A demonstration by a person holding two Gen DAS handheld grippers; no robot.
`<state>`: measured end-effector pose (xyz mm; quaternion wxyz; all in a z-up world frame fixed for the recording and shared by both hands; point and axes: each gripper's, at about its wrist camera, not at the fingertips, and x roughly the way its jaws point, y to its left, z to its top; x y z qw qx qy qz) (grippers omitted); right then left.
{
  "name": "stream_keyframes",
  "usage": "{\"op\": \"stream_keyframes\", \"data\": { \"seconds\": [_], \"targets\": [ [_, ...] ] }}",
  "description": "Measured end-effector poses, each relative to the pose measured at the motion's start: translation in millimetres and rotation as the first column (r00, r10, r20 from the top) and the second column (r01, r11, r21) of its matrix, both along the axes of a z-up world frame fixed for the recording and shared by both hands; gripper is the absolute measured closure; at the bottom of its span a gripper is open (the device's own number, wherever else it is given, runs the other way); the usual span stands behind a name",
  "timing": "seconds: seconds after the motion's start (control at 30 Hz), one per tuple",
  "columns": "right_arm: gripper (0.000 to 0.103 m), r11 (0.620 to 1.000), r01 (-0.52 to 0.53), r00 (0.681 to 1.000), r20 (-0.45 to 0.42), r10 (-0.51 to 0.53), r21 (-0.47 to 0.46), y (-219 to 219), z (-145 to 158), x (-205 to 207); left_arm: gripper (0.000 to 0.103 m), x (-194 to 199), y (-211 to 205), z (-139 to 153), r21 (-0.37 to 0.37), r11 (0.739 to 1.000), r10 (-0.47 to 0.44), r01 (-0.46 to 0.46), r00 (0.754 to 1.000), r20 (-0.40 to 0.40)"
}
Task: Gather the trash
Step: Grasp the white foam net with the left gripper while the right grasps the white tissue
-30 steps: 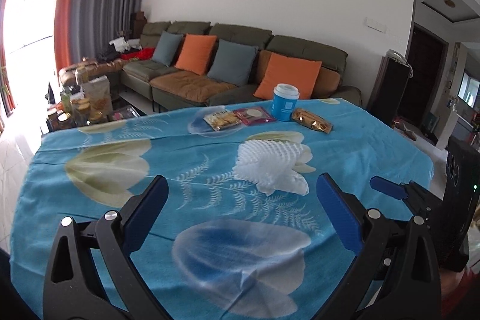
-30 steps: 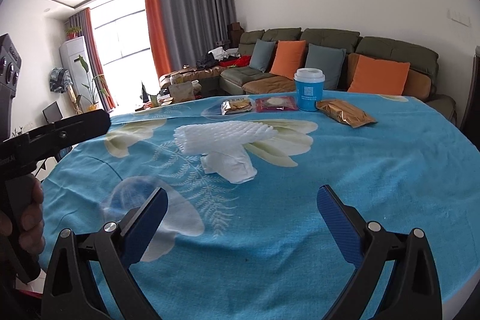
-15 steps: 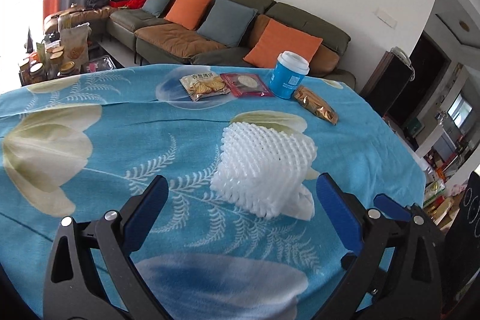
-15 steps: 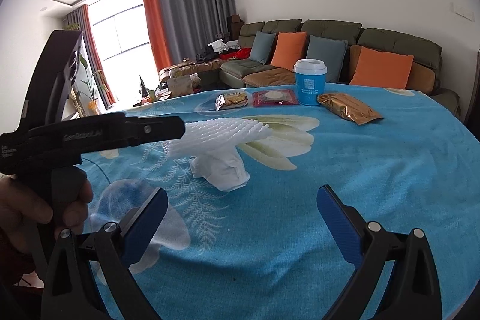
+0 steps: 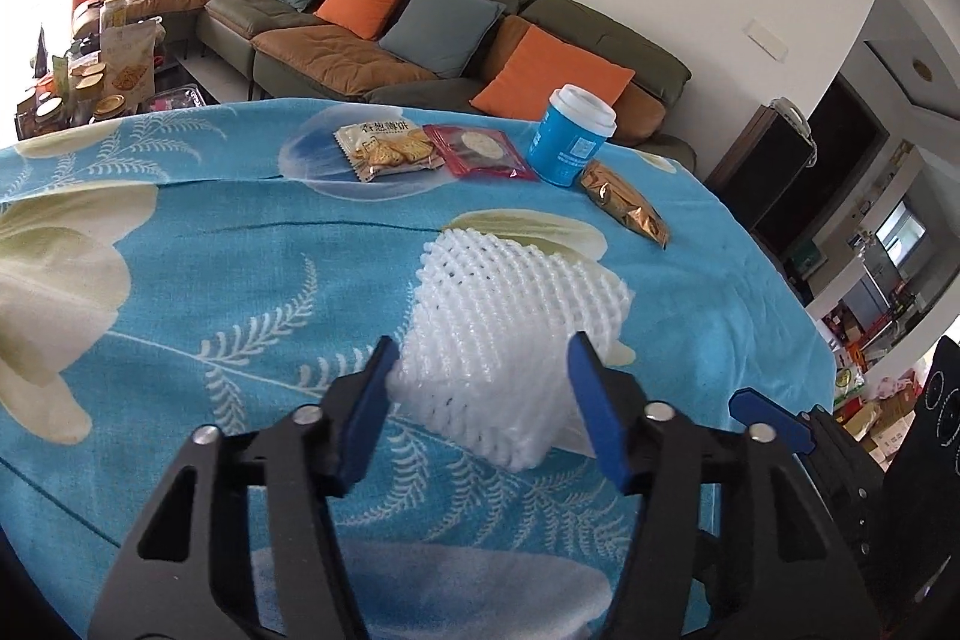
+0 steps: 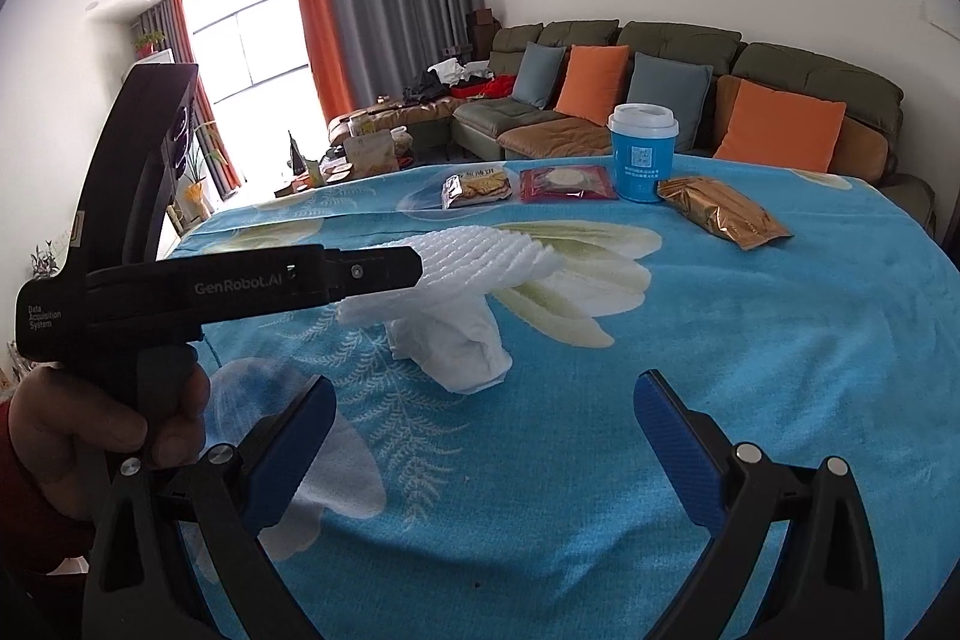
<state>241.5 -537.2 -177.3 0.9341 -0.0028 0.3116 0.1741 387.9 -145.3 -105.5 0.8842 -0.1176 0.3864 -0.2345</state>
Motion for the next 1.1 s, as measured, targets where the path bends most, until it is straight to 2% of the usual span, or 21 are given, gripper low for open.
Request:
{"op": "stream_keyframes", "data": {
  "seconds": [0.13,0.2,0.23,0.37,0.53,0.67,0.77,0.87,0.93,1.1],
  "targets": [
    [0.007,1.000,-0.008,1.000,-0.008,0.008,-0.018,3.3,-0.1,4.9,0.071,-3.6,3.3,-1.0,-0.014,1.000,0.006,-0.006,1.000,0.013],
    [0.007,0.999,-0.014,1.000,0.002,0.014,-0.031,6.1,1.8,6.5,0.087,-3.1,3.1,-2.3,-0.002,1.000,0.010,-0.010,1.000,0.011],
    [0.007,0.999,-0.019,1.000,0.006,0.020,-0.037,7.5,2.5,8.1,0.090,-3.4,4.6,-2.2,-0.010,1.000,0.013,-0.013,1.000,0.015],
    [0.008,0.998,-0.042,0.999,-0.022,0.041,-0.047,13.8,1.9,21.5,0.092,-6.2,10.4,0.2,-0.023,0.999,0.024,-0.023,0.999,0.032],
    [0.018,0.996,-0.077,0.995,-0.075,0.072,-0.055,21.9,0.2,40.1,0.092,-17.5,28.3,15.7,-0.046,0.996,0.075,-0.072,0.994,0.084],
    [0.023,0.993,-0.101,0.990,-0.109,0.094,-0.058,29.6,-3.6,49.1,0.092,-35.8,46.3,33.2,-0.038,0.993,0.112,-0.108,0.983,0.144],
    [0.030,0.991,-0.113,0.985,-0.136,0.103,-0.069,33.4,-7.4,55.1,0.092,-49.8,58.4,41.2,-0.030,0.992,0.129,-0.126,0.977,0.169],
    [0.046,0.989,-0.123,0.982,-0.157,0.109,-0.082,36.9,-9.5,58.4,0.092,-62.3,68.7,47.1,-0.021,0.990,0.141,-0.139,0.972,0.188],
    [0.066,0.987,-0.131,0.979,-0.169,0.114,-0.088,38.6,-11.4,60.6,0.092,-69.8,76.5,48.5,-0.017,0.989,0.151,-0.150,0.969,0.194],
    [0.096,0.986,-0.138,0.977,-0.177,0.119,-0.097,40.2,-12.7,61.2,0.092,-87.8,90.0,51.7,-0.013,0.986,0.166,-0.166,0.968,0.191]
  ]
}}
